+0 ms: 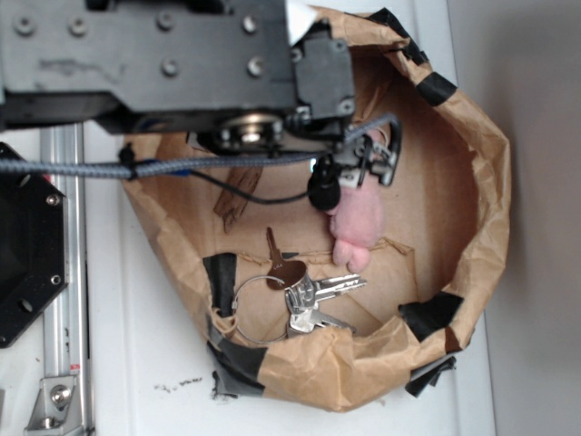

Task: Grab the black box.

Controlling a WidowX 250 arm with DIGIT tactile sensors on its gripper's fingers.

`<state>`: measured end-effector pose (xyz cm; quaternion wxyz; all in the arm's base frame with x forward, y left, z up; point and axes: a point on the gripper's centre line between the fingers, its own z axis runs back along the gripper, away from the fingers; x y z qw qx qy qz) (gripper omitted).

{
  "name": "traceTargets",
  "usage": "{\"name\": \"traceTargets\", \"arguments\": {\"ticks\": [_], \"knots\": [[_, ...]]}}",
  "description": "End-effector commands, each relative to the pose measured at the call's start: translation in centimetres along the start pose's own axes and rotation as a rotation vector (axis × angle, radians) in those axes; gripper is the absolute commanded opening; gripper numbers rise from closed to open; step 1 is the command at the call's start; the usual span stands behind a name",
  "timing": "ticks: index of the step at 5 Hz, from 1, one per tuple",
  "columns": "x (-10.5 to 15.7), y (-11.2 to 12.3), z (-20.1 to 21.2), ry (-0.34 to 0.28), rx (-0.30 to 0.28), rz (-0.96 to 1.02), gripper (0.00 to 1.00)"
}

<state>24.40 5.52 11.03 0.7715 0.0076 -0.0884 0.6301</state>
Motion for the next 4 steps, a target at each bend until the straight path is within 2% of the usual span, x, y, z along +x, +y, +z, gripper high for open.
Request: {"name": "traceTargets", "arguments": {"ticks": [1, 2, 4], "knots": [[1.2, 1.3, -1.4, -0.089, 0.010, 0.185, 1.00], [2.1, 2.2, -2.4, -0.111, 0.040, 0.189, 1.00], [3.6, 4.5, -2.1, -0.125, 0.053, 0.178, 1.00]]}}
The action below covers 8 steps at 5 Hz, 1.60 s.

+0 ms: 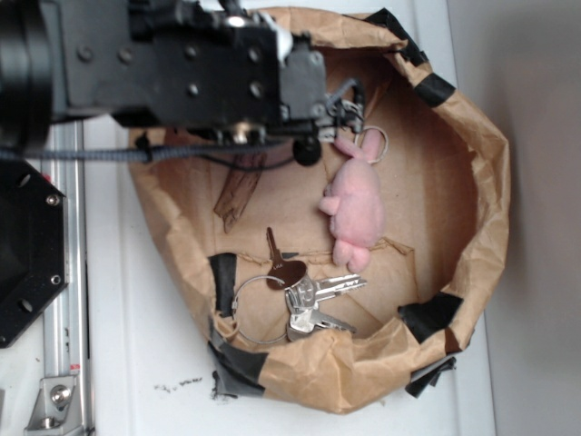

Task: Grab the black box.

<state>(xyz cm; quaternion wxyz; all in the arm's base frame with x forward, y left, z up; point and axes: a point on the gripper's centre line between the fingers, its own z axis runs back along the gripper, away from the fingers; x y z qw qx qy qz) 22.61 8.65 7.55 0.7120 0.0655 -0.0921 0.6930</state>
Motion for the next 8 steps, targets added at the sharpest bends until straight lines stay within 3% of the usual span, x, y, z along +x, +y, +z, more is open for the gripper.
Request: {"name": "traceTargets", "arguments": {"ticks": [1, 2, 3, 8], "knots": [[1.8, 2.0, 1.1, -0.025, -0.036, 0.007, 1.00], [2.4, 0.8, -0.8, 0.066, -0.146, -0.126, 1.00], [1.9, 0.8, -0.1, -0.036, -0.142, -0.159, 1.00], [1.9, 0.8, -0.1, -0.036, -0.142, -0.159, 1.00]]}}
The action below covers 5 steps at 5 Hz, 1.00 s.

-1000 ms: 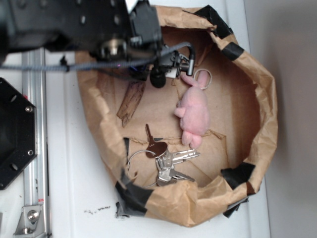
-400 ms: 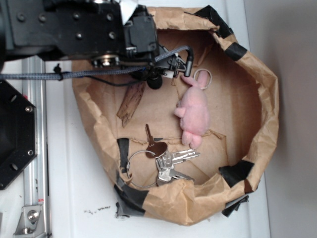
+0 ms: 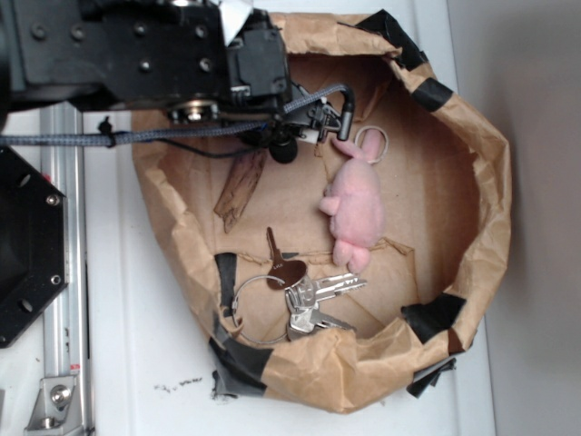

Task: Grab the black box.

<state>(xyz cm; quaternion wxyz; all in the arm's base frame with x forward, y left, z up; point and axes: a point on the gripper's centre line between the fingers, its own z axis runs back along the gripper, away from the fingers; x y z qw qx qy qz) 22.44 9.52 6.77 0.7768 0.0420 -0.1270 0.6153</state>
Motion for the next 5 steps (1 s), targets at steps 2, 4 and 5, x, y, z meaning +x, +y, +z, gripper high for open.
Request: {"name": "traceTargets", "arguments": {"ticks": [2, 4, 5], "knots": [[0.1, 1.2, -0.2, -0.074, -0.034, 0.049, 1.00], [-0.8, 0.9, -1.7, -0.113, -0.018, 0.038, 1.00], [-0.8, 0.7, -2.3, -0.122, -0.008, 0.042, 1.00]]}}
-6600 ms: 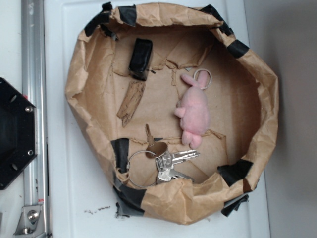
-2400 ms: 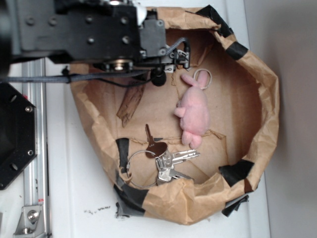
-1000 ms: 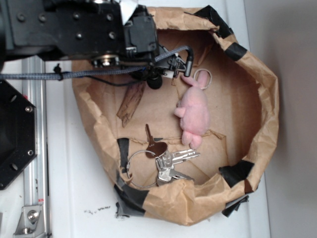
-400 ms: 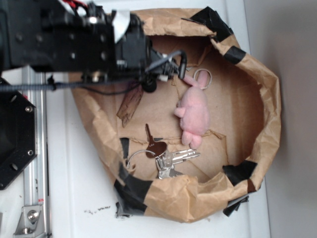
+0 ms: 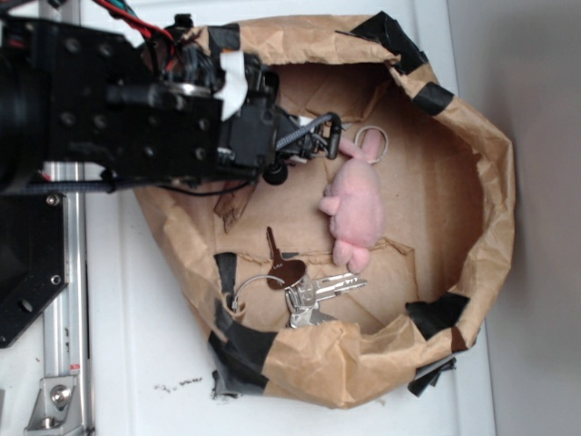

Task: Grab the black box.

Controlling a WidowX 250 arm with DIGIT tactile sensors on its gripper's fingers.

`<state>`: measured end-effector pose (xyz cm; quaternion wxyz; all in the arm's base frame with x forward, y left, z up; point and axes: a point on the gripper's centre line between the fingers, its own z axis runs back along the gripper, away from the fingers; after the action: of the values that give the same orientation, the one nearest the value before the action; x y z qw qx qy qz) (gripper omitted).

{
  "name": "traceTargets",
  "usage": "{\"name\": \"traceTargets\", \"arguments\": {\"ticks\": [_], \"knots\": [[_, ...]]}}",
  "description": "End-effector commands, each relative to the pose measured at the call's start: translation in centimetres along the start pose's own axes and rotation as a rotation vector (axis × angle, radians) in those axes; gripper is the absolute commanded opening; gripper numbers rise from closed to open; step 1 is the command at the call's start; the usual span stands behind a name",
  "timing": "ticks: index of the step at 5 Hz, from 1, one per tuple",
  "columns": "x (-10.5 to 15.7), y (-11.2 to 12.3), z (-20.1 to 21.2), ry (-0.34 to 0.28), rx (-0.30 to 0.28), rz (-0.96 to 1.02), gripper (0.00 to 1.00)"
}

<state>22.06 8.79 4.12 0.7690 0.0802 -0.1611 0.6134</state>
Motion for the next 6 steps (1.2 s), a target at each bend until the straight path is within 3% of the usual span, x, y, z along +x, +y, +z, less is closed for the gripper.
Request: {"name": "traceTargets", "arguments": {"ticks": [1, 2, 5, 6], "knots": [[0.9, 0.1, -0.4, -0.021, -0.016, 0.046, 1.00], [0.9, 0.1, -0.4, -0.015, -0.038, 0.041, 0.00], [2.4, -0.6, 0.3, -0.040, -0.045, 0.008, 0.00], [3.6, -2.2, 2.6, -0.022, -0.091, -0.097, 0.00]]}}
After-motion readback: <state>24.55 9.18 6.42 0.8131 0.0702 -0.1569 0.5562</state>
